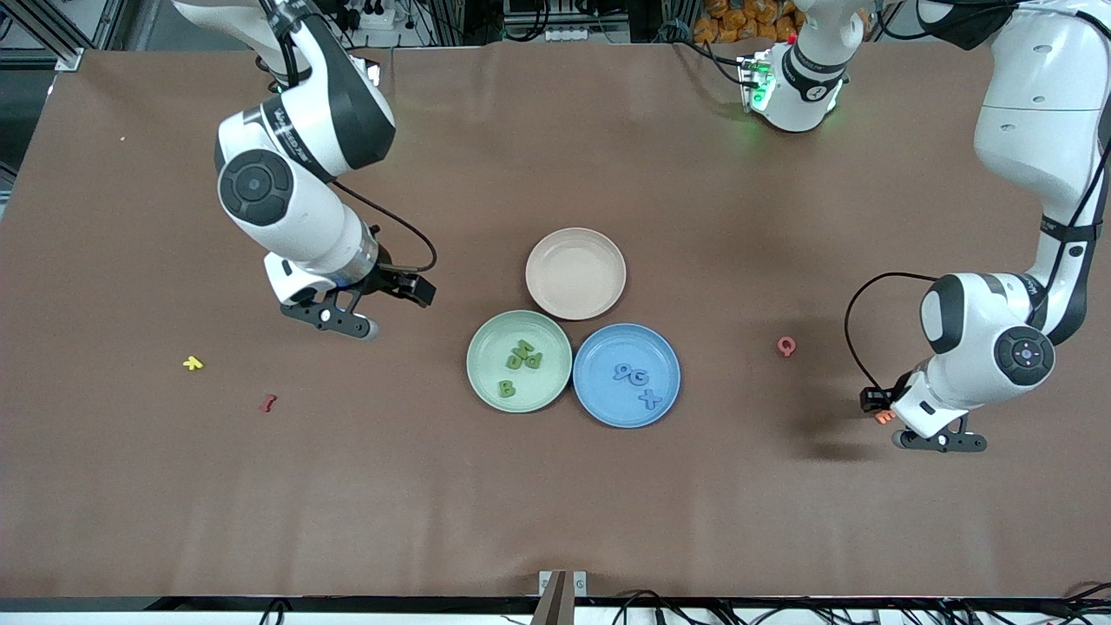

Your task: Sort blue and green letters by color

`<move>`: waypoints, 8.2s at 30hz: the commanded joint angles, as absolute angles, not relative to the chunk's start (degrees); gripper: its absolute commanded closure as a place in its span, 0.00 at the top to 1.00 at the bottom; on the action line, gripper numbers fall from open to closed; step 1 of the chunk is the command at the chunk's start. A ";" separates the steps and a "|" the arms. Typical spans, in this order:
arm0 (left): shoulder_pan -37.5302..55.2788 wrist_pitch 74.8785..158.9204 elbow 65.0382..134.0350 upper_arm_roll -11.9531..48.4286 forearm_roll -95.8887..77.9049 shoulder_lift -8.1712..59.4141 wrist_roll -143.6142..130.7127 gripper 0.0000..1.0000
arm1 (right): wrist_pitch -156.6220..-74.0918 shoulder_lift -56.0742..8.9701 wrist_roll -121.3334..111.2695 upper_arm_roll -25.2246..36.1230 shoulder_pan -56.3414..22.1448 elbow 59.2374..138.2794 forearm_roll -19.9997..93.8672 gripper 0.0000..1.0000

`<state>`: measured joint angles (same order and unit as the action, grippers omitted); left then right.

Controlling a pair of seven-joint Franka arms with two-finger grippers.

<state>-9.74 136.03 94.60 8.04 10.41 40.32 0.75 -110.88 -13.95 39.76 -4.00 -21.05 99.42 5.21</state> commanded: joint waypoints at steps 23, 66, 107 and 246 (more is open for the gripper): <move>-12.30 140.45 101.25 8.61 11.07 36.47 0.18 0.58 | -107.40 -4.84 30.68 -4.57 -17.67 105.64 4.39 1.00; -12.48 146.07 105.47 8.61 8.88 36.39 0.00 0.58 | -102.39 5.54 3.78 0.70 -8.17 102.31 -0.09 1.00; -12.83 146.78 104.68 8.61 8.96 37.88 0.00 0.59 | -92.11 3.16 -0.61 2.20 -6.59 93.34 -0.79 1.00; 21.53 128.41 100.64 7.30 2.11 26.80 -49.83 0.22 | -92.37 2.72 -0.97 2.20 -7.12 92.72 -0.53 1.00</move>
<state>19.06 129.93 102.46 9.11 3.79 26.16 -48.03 -93.05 3.46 -0.48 2.13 -7.18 94.05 -0.43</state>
